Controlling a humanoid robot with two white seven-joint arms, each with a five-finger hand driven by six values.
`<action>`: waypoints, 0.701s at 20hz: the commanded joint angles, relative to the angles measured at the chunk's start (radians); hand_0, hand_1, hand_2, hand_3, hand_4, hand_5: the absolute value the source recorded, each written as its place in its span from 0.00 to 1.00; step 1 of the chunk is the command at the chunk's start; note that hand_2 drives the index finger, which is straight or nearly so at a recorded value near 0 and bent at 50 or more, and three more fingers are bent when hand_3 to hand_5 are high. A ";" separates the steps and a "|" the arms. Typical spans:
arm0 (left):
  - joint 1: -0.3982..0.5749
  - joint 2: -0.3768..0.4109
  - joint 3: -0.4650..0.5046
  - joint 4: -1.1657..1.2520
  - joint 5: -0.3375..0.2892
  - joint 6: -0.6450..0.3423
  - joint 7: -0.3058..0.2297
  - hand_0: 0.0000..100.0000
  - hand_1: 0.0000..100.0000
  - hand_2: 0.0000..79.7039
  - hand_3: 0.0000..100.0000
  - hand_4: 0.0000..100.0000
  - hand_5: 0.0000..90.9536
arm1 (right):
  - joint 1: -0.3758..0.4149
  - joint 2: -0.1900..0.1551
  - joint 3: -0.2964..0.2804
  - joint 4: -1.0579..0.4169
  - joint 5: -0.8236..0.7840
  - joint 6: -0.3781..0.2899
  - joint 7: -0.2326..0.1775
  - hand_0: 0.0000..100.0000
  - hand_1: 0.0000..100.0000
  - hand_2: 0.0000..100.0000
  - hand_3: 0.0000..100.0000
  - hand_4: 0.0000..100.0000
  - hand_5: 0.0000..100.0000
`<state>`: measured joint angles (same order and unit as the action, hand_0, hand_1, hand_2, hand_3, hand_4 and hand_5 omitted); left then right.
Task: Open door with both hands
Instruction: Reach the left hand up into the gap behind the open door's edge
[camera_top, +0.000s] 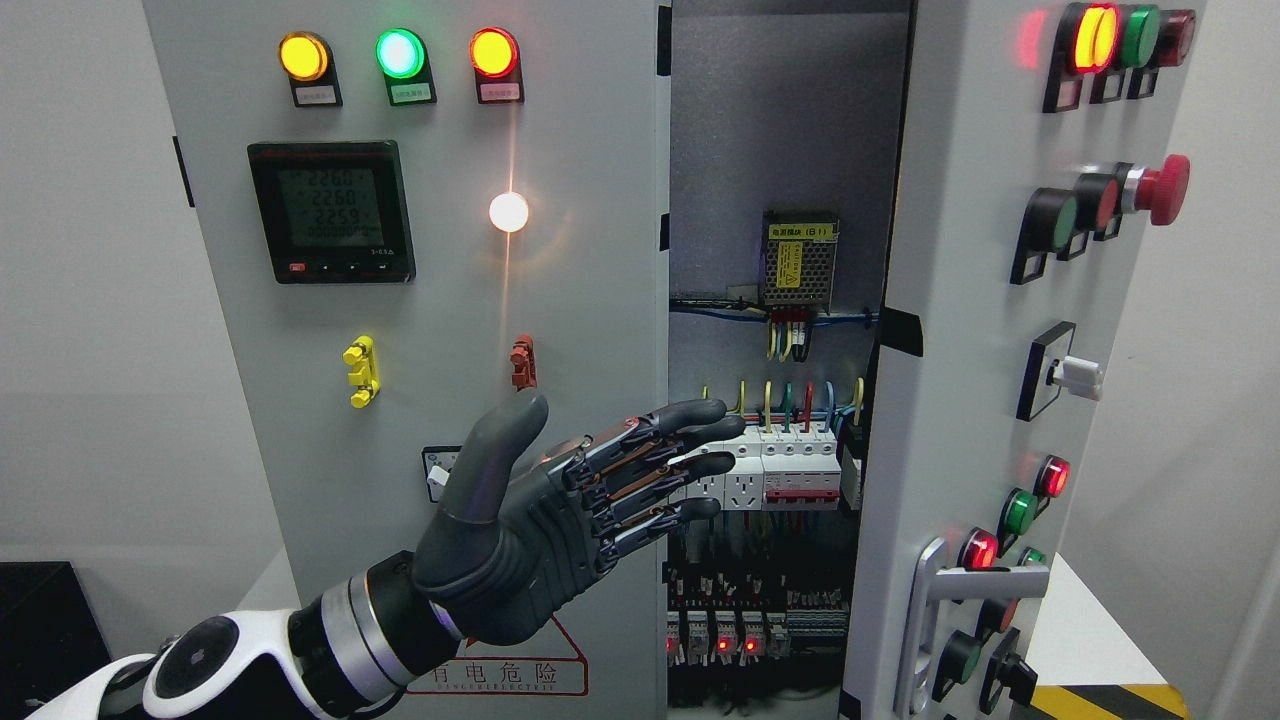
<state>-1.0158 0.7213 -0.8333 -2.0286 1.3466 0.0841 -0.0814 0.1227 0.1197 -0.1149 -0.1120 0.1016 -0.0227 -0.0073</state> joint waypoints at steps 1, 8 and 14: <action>-0.081 -0.105 -0.055 0.054 0.052 0.037 0.005 0.00 0.00 0.00 0.00 0.00 0.00 | 0.000 0.000 0.000 0.000 0.000 0.000 0.000 0.19 0.00 0.00 0.00 0.00 0.00; -0.151 -0.210 -0.056 0.151 0.072 0.080 0.005 0.00 0.00 0.00 0.00 0.00 0.00 | 0.000 0.000 0.000 0.000 0.000 0.000 0.000 0.19 0.00 0.00 0.00 0.00 0.00; -0.161 -0.258 -0.058 0.154 0.078 0.100 0.005 0.00 0.00 0.00 0.00 0.00 0.00 | 0.000 0.000 0.000 0.000 0.001 0.000 0.000 0.19 0.00 0.00 0.00 0.00 0.00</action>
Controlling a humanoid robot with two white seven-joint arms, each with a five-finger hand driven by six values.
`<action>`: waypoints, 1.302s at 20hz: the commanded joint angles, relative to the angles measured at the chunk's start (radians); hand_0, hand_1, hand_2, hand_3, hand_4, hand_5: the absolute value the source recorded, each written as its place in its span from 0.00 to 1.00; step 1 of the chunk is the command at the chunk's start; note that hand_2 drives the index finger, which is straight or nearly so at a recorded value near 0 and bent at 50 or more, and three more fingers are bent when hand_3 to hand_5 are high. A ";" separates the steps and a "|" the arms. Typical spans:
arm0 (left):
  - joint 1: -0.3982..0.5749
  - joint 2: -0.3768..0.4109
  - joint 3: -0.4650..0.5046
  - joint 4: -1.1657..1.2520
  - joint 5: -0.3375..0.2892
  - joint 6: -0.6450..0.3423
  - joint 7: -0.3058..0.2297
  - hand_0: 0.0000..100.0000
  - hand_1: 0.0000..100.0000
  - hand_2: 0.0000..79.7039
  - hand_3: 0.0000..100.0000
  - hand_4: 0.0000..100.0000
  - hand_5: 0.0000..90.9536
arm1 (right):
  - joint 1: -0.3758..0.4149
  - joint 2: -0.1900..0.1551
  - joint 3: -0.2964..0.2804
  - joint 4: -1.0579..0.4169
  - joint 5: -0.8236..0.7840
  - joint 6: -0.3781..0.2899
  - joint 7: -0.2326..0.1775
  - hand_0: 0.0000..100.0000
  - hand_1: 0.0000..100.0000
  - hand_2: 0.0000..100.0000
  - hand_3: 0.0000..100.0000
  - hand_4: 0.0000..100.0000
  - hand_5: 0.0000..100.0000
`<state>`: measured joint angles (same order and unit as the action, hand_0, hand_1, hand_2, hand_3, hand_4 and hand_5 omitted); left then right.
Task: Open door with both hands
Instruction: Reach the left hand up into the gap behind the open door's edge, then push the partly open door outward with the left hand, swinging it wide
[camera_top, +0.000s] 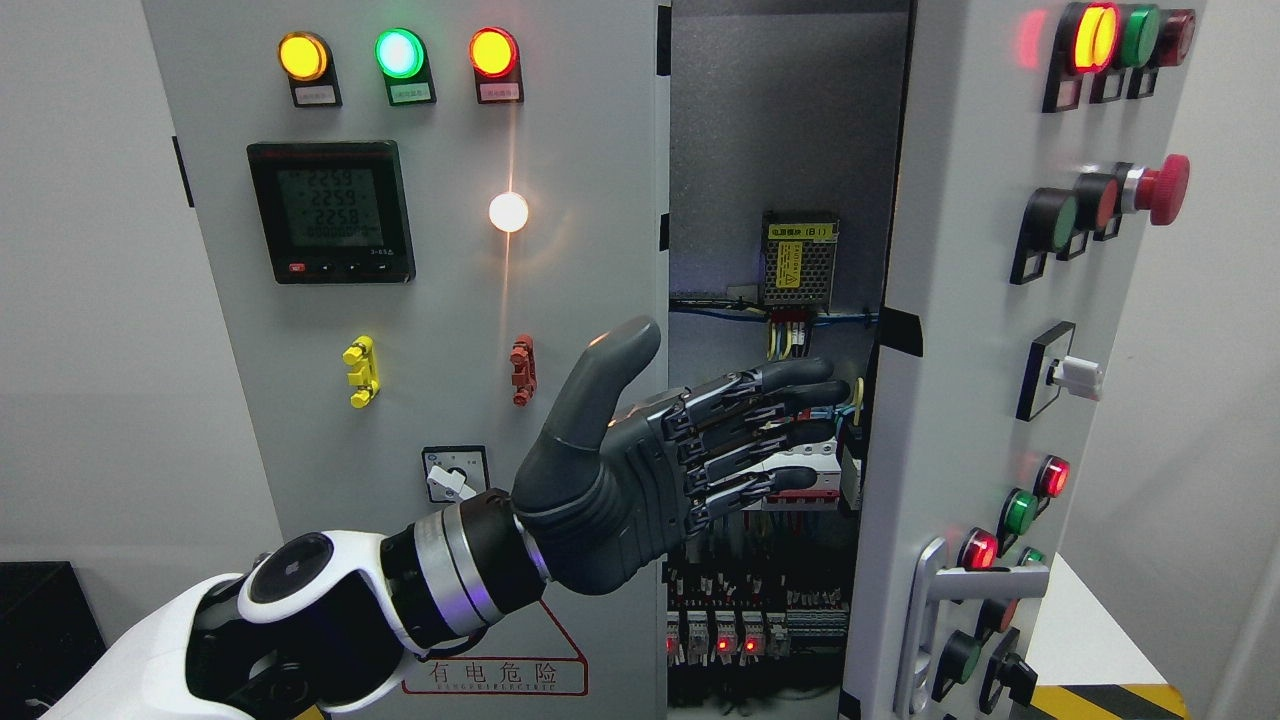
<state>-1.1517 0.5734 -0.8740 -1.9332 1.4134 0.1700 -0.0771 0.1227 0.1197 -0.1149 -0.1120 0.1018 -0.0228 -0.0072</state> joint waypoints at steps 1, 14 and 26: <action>-0.026 -0.119 -0.017 0.059 0.012 0.017 0.000 0.00 0.00 0.00 0.00 0.00 0.00 | 0.000 0.000 0.000 0.000 -0.001 0.000 0.000 0.19 0.00 0.00 0.00 0.00 0.00; -0.037 -0.155 -0.045 0.060 0.009 0.017 0.000 0.00 0.00 0.00 0.00 0.00 0.00 | 0.000 0.000 0.000 0.000 -0.001 0.000 0.000 0.19 0.00 0.00 0.00 0.00 0.00; -0.049 -0.185 -0.062 0.056 0.010 0.017 0.000 0.00 0.00 0.00 0.00 0.00 0.00 | 0.000 0.000 0.000 0.000 0.001 0.000 0.000 0.19 0.00 0.00 0.00 0.00 0.00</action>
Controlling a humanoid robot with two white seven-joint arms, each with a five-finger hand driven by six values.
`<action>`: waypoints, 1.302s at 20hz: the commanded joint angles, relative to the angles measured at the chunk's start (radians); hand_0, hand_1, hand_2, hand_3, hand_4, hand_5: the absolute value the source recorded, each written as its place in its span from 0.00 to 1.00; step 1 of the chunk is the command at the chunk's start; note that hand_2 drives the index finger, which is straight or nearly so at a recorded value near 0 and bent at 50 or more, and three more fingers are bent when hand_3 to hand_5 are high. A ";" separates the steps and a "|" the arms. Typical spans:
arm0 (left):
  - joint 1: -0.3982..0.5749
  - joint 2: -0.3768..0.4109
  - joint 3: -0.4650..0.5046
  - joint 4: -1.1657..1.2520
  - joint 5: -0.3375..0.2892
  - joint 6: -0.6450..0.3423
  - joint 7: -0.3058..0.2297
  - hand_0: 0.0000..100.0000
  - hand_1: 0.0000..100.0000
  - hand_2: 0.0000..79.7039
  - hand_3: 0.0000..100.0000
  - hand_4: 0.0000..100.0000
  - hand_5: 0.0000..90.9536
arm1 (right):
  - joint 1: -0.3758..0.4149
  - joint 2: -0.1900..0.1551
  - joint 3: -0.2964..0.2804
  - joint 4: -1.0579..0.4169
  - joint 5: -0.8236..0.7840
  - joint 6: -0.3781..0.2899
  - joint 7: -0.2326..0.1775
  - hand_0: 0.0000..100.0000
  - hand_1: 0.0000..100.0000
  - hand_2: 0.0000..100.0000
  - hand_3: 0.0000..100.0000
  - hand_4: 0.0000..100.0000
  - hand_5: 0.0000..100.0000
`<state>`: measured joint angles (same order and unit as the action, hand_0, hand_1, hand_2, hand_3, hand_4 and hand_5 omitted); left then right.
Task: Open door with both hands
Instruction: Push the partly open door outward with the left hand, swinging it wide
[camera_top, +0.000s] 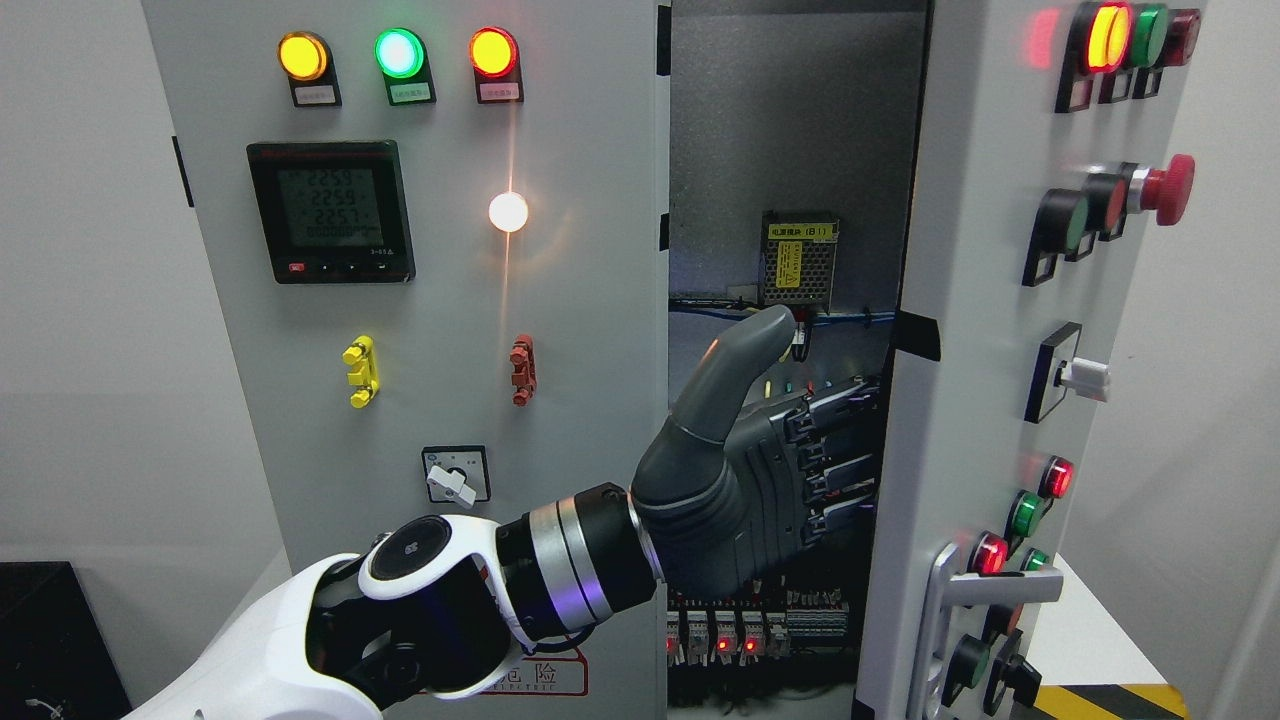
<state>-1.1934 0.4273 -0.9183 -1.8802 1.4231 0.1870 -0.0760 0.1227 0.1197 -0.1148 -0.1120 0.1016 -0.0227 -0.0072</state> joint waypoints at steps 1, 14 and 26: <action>-0.009 -0.042 -0.021 0.004 0.000 0.000 -0.001 0.00 0.00 0.00 0.00 0.00 0.00 | 0.000 0.000 0.000 0.000 0.001 0.000 0.000 0.19 0.00 0.00 0.00 0.00 0.00; -0.025 -0.102 -0.070 0.006 -0.006 -0.001 -0.001 0.00 0.00 0.00 0.00 0.00 0.00 | 0.000 0.000 0.001 0.000 0.000 0.000 0.000 0.19 0.00 0.00 0.00 0.00 0.00; -0.025 -0.220 -0.074 0.038 -0.030 0.008 0.001 0.00 0.00 0.00 0.00 0.00 0.00 | 0.000 0.000 0.001 0.000 0.000 0.000 0.000 0.19 0.00 0.00 0.00 0.00 0.00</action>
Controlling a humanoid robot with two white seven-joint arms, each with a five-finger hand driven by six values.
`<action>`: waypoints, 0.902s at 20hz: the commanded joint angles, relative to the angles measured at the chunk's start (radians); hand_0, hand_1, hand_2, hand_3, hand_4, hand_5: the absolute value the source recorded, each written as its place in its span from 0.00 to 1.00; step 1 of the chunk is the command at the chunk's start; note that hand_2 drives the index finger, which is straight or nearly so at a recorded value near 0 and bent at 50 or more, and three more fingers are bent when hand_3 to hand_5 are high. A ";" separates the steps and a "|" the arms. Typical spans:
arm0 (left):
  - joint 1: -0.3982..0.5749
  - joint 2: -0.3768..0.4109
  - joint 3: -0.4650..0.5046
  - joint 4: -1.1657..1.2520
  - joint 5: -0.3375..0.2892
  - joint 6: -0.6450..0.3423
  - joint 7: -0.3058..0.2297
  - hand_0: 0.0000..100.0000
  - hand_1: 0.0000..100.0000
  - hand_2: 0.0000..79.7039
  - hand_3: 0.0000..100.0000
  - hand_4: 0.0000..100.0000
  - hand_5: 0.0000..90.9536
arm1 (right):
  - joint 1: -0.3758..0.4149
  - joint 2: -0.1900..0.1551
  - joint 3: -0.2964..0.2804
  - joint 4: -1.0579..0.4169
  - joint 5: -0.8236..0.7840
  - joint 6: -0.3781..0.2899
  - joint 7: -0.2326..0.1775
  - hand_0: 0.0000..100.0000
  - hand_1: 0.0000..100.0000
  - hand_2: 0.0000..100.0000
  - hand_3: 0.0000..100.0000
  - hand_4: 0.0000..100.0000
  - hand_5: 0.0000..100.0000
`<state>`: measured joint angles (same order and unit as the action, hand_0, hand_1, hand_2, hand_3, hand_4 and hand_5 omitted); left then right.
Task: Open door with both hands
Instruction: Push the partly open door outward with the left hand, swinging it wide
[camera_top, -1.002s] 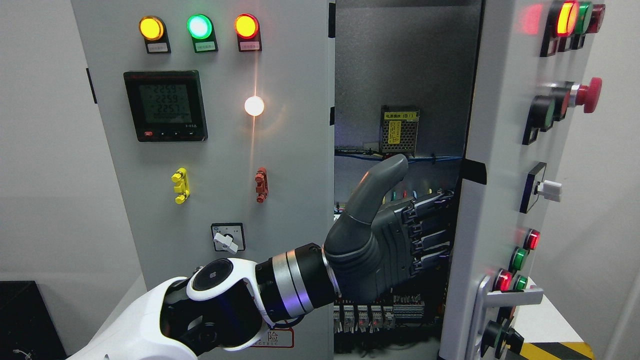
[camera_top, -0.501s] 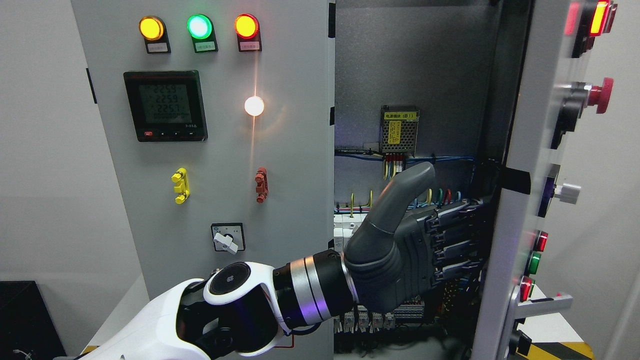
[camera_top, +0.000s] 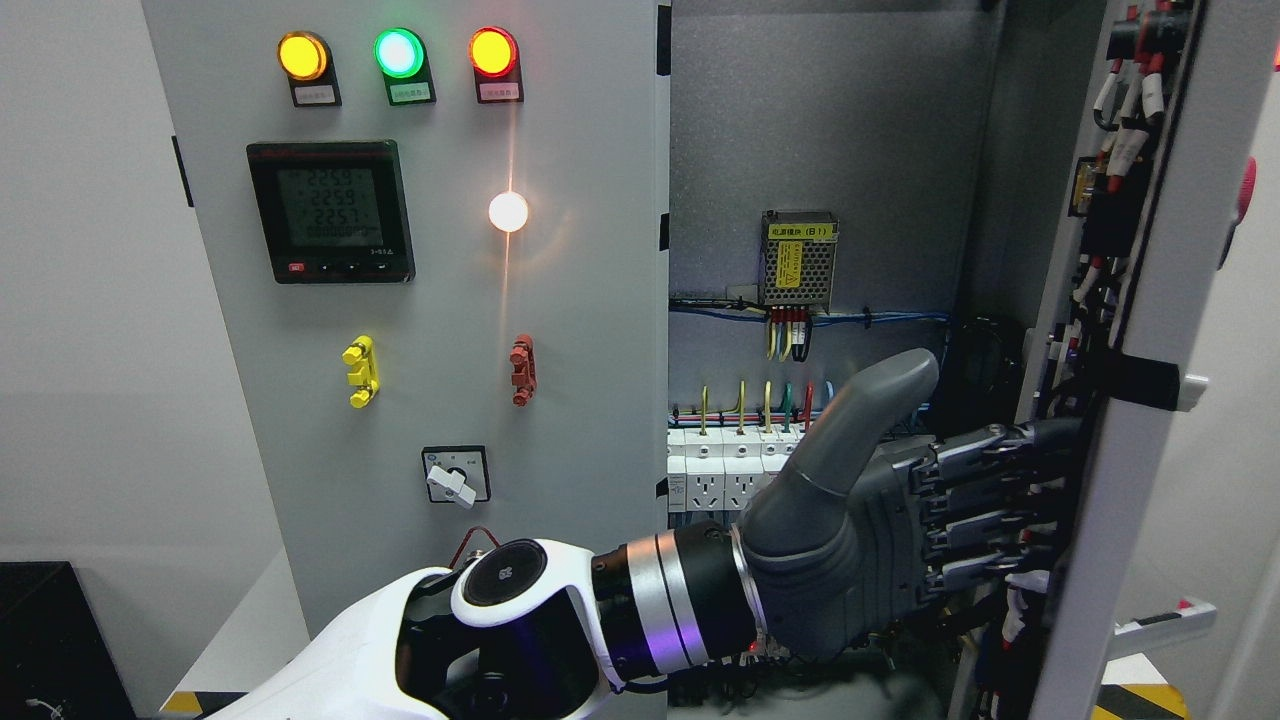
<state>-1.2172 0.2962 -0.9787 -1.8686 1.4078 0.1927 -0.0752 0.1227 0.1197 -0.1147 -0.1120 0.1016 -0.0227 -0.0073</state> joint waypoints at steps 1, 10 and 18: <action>-0.001 -0.098 -0.014 0.034 -0.018 0.002 0.000 0.00 0.00 0.00 0.00 0.00 0.00 | 0.000 0.000 0.000 0.000 0.000 0.000 0.000 0.19 0.00 0.00 0.00 0.00 0.00; -0.022 -0.233 -0.040 0.138 -0.070 -0.001 0.000 0.00 0.00 0.00 0.00 0.00 0.00 | 0.000 0.000 0.000 0.000 0.000 0.000 0.000 0.19 0.00 0.00 0.00 0.00 0.00; -0.028 -0.313 -0.040 0.221 -0.112 0.001 0.000 0.00 0.00 0.00 0.00 0.00 0.00 | 0.000 0.000 0.000 0.000 0.001 0.000 0.000 0.19 0.00 0.00 0.00 0.00 0.00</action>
<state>-1.2407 0.0977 -1.0084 -1.7421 1.3180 0.1947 -0.0743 0.1227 0.1197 -0.1147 -0.1120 0.1018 -0.0227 -0.0073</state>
